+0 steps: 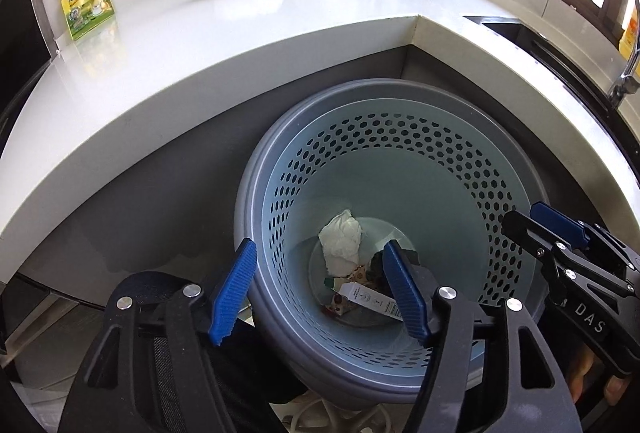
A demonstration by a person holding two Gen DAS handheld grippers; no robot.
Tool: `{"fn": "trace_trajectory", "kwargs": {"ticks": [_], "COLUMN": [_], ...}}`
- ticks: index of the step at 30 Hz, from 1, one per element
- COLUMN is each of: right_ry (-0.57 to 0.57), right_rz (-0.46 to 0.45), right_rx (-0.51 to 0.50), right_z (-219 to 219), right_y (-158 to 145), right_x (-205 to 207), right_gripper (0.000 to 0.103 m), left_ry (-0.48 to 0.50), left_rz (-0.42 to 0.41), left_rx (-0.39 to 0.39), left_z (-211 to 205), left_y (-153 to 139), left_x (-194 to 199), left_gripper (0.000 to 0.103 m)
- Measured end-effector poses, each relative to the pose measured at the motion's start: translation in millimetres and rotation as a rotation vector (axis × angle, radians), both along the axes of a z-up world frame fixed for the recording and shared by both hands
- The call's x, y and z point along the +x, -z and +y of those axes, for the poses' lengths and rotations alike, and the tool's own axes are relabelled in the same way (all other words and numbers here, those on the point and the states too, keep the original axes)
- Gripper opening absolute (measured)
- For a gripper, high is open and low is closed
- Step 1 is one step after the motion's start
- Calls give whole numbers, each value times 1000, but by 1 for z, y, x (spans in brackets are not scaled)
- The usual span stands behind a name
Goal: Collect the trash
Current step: 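Move both tools back over the counter toward the plastic bag and cup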
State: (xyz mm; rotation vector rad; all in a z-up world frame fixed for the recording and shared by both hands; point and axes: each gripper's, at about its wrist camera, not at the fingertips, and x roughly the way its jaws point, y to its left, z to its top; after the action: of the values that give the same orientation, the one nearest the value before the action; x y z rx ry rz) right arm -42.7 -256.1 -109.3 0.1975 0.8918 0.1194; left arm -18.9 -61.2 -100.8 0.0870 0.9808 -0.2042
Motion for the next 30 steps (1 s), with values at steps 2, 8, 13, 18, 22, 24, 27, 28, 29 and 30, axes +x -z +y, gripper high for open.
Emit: {"fn": "trace_trajectory", "kwargs": {"ticks": [2, 8, 13, 18, 22, 24, 27, 28, 29, 30], "right_ry": [-3, -1, 10, 27, 46, 56, 64, 63, 62, 58], "right_rz": [0, -4, -22, -45, -56, -64, -71, -73, -76, -80], "right_rx": [1, 3, 5, -9, -12, -13, -11, -8, -6, -6], "right_z": [1, -1, -4, -9, -17, -19, -21, -21, -22, -21], "right_y": [0, -1, -7, -15, -22, -25, -30, -32, -34, -36], "right_x": [0, -1, -5, -11, -14, -15, -15, -15, -15, -14], "right_gripper": [49, 52, 57, 61, 64, 66, 66, 67, 67, 67], "left_ry": [-1, -6, -16, -38, -58, -65, -73, -74, -77, -79], "left_rz": [-2, -12, -26, -74, -111, -129, -146, -151, -158, -167], "left_rx": [-1, -5, -9, -5, 0, 4, 2, -1, -3, -5], "left_z": [1, 5, 11, 22, 33, 38, 43, 44, 46, 46], "left_y": [-1, -3, -9, -22, -34, -39, -45, -48, -50, -52], "left_x": [-1, -1, -2, -4, -4, -4, -3, -2, -2, -1], "left_gripper": [68, 71, 75, 79, 82, 84, 85, 85, 86, 87]}}
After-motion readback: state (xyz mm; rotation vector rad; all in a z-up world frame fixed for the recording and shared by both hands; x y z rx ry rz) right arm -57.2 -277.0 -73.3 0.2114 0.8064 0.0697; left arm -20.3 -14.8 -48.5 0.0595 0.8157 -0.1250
